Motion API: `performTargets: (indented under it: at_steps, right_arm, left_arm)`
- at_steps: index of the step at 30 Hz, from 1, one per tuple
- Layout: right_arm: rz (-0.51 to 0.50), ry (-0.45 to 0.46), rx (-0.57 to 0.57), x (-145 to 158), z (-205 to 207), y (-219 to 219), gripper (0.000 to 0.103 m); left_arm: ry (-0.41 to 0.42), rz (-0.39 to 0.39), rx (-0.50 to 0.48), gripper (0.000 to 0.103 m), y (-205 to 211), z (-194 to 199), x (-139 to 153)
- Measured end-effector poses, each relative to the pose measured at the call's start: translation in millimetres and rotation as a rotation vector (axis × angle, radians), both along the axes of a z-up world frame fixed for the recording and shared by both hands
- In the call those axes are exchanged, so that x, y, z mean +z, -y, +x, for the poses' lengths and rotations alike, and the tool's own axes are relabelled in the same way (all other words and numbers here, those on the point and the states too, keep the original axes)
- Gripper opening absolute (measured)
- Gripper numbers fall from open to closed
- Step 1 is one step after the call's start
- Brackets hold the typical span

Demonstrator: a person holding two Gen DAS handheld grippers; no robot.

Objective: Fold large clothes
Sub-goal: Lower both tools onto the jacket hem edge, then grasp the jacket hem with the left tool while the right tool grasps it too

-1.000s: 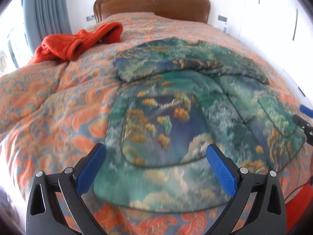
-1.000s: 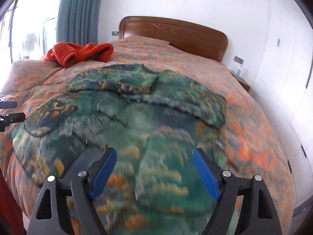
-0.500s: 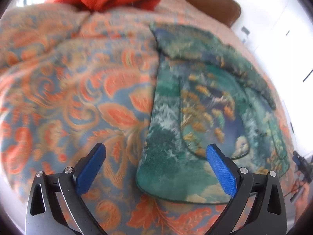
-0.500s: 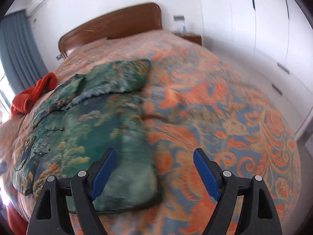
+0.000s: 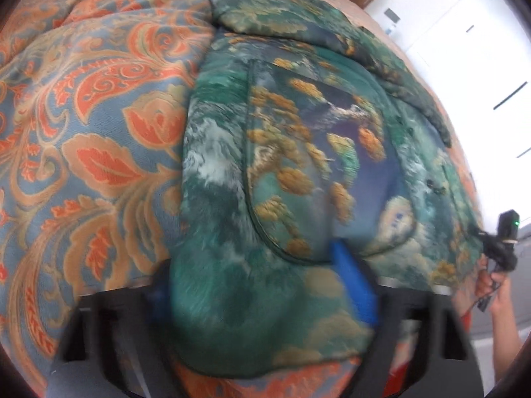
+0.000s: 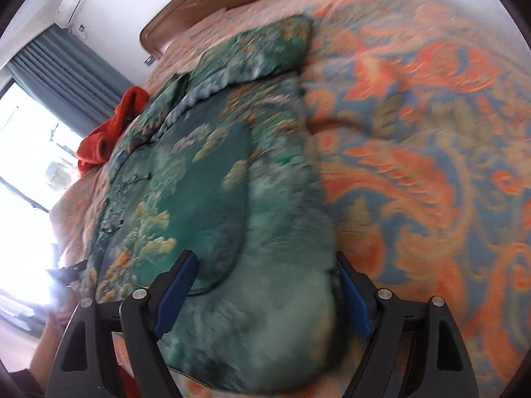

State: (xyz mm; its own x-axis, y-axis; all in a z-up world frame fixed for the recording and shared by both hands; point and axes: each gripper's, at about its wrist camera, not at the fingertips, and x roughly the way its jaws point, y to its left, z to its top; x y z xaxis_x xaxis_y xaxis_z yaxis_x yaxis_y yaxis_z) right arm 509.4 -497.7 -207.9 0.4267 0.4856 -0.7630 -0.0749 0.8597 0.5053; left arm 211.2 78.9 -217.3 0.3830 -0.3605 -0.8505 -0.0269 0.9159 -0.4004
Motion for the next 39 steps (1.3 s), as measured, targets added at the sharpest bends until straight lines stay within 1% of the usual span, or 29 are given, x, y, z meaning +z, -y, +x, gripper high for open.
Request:
performTargets:
  at_steps: [1,2,3,4,6,8,11,15,20,25,31,36,38,39]
  right_arm:
    - [-0.004,-0.006,0.022,1.2,0.3,-4.9,0.041]
    - [-0.028,-0.007,0.042,4.5,0.2,-12.1,0.037]
    - [-0.045,-0.001,0.046,9.2,-0.7,-17.1,0.030]
    - [-0.040,0.004,0.048,13.6,-2.1,-19.0,0.025]
    - [-0.023,0.008,0.041,22.0,-4.8,-21.1,0.021]
    - [-0.007,0.018,0.040,31.8,-7.7,-19.0,0.020]
    - [-0.002,0.037,0.045,45.8,-18.1,-19.1,0.019]
    - [-0.010,0.048,0.061,57.5,-36.5,-11.0,0.018]
    - [-0.006,0.032,0.076,62.4,-55.8,-7.5,0.018]
    - [0.006,0.002,0.088,62.2,-89.2,-9.8,0.018]
    - [0.042,-0.048,0.079,54.1,-136.8,-5.2,0.018]
    - [0.065,-0.085,0.063,47.8,-175.2,-1.6,0.017]
    - [0.061,-0.105,0.062,43.8,-189.0,-1.8,0.016]
    - [0.057,-0.116,0.061,40.9,-195.2,-3.2,0.016]
  left_arm:
    - [-0.004,0.002,-0.002,0.054,-0.1,-1.7,2.9]
    - [-0.008,0.010,-0.009,0.046,-0.1,-3.0,6.4]
    - [-0.009,0.018,-0.013,0.034,-0.7,-4.2,10.7]
    - [-0.009,0.019,-0.014,0.023,-2.0,-4.5,15.1]
    - [0.002,0.020,-0.023,0.018,-3.9,-7.3,24.8]
    - [0.025,0.034,-0.037,0.016,-2.6,-13.0,38.4]
    - [0.039,0.049,-0.053,0.016,-2.6,-24.3,50.9]
    - [0.033,0.058,-0.064,0.016,-1.3,-29.7,52.2]
    - [0.021,0.048,-0.066,0.016,-7.1,-40.7,53.8]
    - [0.001,0.055,-0.066,0.016,-3.3,-53.2,57.5]
    - [-0.038,0.049,-0.051,0.016,-3.1,-66.5,59.5]
    - [-0.085,0.036,-0.037,0.016,-4.1,-81.1,49.6]
    - [-0.114,0.038,-0.039,0.016,-3.1,-82.5,43.7]
    - [-0.126,0.039,-0.041,0.015,-2.4,-76.1,41.5]
